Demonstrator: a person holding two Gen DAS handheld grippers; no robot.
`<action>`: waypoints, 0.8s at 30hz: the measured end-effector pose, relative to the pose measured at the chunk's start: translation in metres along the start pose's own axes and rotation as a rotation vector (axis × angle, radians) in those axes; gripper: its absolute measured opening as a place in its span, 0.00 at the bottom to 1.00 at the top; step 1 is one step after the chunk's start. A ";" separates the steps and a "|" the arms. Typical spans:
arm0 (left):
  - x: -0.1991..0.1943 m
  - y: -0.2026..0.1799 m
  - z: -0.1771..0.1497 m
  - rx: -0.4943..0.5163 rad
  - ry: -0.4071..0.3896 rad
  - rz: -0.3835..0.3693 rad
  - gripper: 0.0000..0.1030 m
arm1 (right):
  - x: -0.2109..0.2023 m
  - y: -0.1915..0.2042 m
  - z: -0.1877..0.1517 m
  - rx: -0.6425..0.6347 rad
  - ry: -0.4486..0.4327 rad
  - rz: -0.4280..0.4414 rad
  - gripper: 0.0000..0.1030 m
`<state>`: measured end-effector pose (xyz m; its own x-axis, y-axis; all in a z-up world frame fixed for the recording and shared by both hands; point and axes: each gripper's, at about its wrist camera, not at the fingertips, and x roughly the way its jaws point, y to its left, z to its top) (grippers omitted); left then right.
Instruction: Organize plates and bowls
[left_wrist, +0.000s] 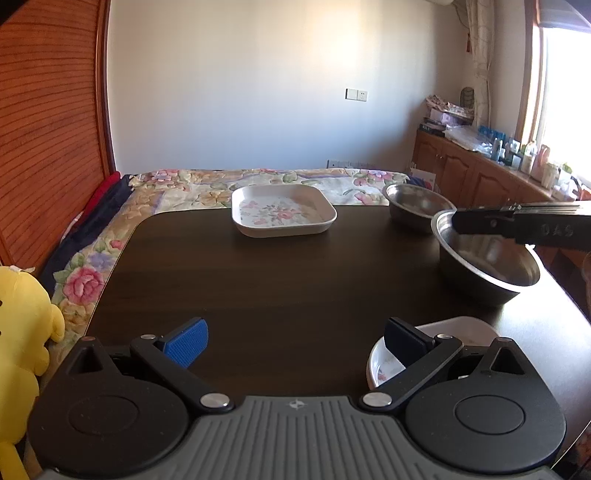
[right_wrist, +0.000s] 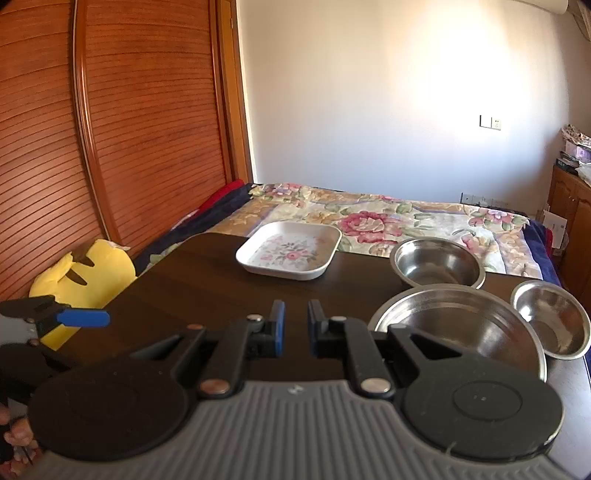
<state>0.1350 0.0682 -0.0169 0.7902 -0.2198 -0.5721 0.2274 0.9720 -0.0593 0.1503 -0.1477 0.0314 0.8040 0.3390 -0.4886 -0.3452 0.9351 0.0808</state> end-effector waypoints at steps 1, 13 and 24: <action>-0.001 0.002 0.001 -0.004 -0.008 -0.008 1.00 | 0.002 0.000 0.001 -0.001 0.004 -0.001 0.14; 0.013 0.026 0.036 -0.001 -0.038 -0.002 1.00 | 0.031 0.001 0.020 0.018 0.038 0.013 0.14; 0.044 0.047 0.084 -0.003 -0.056 -0.047 0.95 | 0.071 -0.006 0.055 0.085 0.071 0.029 0.37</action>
<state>0.2277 0.0971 0.0239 0.8095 -0.2694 -0.5217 0.2634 0.9607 -0.0874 0.2363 -0.1234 0.0439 0.7569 0.3607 -0.5450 -0.3230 0.9314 0.1679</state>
